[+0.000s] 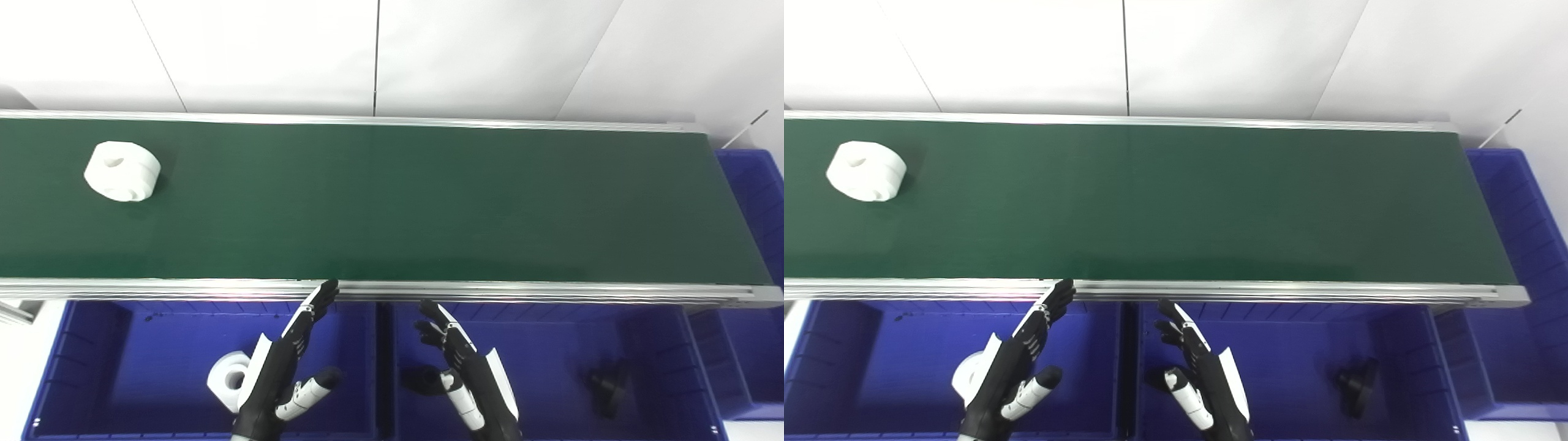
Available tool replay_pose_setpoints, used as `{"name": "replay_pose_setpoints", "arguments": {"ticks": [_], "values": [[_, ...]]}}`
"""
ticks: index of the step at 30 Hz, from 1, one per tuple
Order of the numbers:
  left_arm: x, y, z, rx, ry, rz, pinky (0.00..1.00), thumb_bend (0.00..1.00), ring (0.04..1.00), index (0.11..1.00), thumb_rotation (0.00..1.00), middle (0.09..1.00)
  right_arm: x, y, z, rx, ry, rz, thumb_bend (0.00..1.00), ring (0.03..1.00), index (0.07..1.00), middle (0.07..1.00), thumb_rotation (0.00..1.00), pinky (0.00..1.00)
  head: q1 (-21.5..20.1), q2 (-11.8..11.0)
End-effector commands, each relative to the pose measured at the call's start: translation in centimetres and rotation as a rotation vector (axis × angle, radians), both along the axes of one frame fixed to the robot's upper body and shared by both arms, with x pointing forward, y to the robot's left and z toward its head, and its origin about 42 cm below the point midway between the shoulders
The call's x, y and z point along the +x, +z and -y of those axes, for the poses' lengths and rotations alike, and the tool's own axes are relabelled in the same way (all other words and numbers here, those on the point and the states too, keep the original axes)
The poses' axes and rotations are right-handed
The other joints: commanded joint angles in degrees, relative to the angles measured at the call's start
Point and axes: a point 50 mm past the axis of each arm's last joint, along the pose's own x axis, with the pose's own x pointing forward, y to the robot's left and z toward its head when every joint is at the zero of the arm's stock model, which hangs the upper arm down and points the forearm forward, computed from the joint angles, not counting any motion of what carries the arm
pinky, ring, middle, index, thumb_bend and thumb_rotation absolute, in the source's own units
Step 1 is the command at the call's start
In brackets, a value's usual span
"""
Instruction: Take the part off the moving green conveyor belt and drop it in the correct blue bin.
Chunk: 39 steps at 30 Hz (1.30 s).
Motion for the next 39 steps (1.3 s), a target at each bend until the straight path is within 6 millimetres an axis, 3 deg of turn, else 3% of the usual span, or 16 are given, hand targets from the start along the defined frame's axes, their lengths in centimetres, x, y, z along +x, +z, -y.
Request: {"name": "replay_pose_setpoints", "arguments": {"ticks": [1, 10, 18, 27, 33, 39], "values": [[-0.1, 0.5, 0.2, -0.029, 0.006, 0.037, 0.94, 0.72, 0.932, 0.922, 0.84, 0.925, 0.1, 0.9, -0.5, 0.035, -0.005, 0.07, 0.78, 0.86, 0.911, 0.912, 0.98, 0.83, 0.05, 0.01], [-0.1, 0.5, 0.3, -0.005, -0.007, 0.038, 0.95, 0.71, 0.944, 0.919, 0.85, 0.924, 0.2, 0.8, -0.2, 0.035, -0.002, 0.068, 0.77, 0.86, 0.91, 0.914, 0.97, 0.83, 1.01, -0.91], [-0.2, -0.1, 1.0, -0.009, -0.023, 0.02, 0.9, 0.75, 0.929, 0.903, 0.81, 0.916, 0.2, 0.0, 0.7, 0.019, 0.003, 0.048, 0.75, 0.852, 0.914, 0.914, 0.99, 0.81, 8.4, -5.02], [-0.2, -1.7, 1.7, -0.025, -0.018, 0.02, 0.84, 0.75, 0.896, 0.873, 0.73, 0.894, -0.1, -1.0, 1.4, 0.019, -0.005, 0.008, 0.77, 0.863, 0.923, 0.919, 1.0, 0.84, 11.47, -9.92], [-0.2, -2.2, 1.7, -0.018, -0.038, -0.001, 0.86, 0.77, 0.903, 0.875, 0.73, 0.897, 0.1, -1.0, 1.9, 0.005, -0.011, 0.017, 0.75, 0.864, 0.922, 0.919, 1.0, 0.83, 13.3, -12.86], [0.2, -2.9, 1.2, 0.011, -0.063, -0.003, 0.82, 0.78, 0.887, 0.862, 0.75, 0.886, 0.6, -0.4, 1.7, 0.014, -0.006, 0.043, 0.8, 0.878, 0.933, 0.92, 1.0, 0.87, 13.15, -15.23]]}}
